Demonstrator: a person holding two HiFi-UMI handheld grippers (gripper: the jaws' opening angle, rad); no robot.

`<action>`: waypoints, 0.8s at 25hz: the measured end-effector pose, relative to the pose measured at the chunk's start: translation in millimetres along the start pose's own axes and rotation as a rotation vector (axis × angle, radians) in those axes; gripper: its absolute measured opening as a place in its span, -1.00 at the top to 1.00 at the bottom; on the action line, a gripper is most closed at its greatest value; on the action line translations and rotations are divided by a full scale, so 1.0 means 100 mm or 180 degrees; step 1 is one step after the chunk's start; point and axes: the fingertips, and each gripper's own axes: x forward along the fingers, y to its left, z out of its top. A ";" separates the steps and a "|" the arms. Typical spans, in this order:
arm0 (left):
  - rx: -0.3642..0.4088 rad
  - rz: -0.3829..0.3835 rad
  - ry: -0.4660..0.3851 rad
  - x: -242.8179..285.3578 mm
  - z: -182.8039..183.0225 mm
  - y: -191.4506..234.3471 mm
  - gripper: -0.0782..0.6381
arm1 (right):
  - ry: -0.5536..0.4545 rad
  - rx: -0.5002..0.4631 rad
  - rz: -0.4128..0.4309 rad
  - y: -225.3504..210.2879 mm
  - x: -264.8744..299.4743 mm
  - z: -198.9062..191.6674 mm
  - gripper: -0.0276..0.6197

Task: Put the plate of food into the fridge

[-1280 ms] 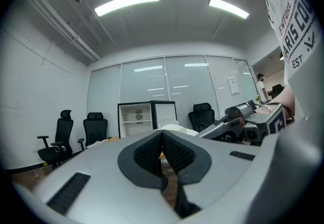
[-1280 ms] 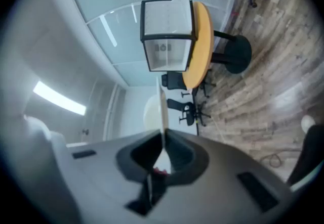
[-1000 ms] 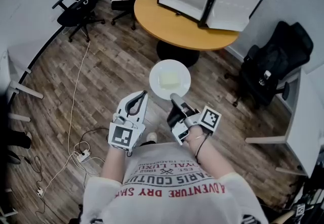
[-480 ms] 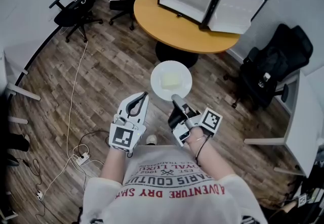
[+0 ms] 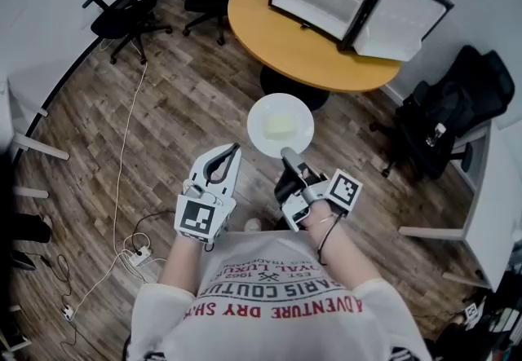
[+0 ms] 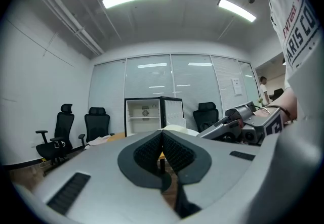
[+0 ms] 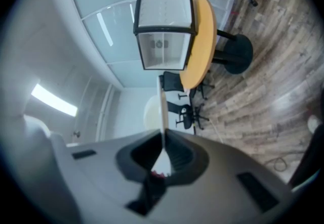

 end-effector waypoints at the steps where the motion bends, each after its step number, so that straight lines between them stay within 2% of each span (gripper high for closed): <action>1: 0.0007 0.0014 0.0013 0.01 -0.02 0.04 0.69 | 0.0028 0.0002 -0.0003 -0.02 0.06 0.00 0.80; 9: -0.0028 0.0262 0.0107 0.42 -0.15 0.42 0.69 | 0.0234 0.0114 -0.0013 -0.07 0.59 0.29 0.80; 16: 0.0049 0.0405 0.0088 1.43 -0.06 0.72 0.69 | 0.0414 0.0071 -0.0023 0.04 1.22 1.17 0.80; 20: 0.0033 0.0465 0.0003 1.65 0.03 0.78 0.69 | 0.0452 -0.0006 0.0033 0.16 1.33 1.41 0.80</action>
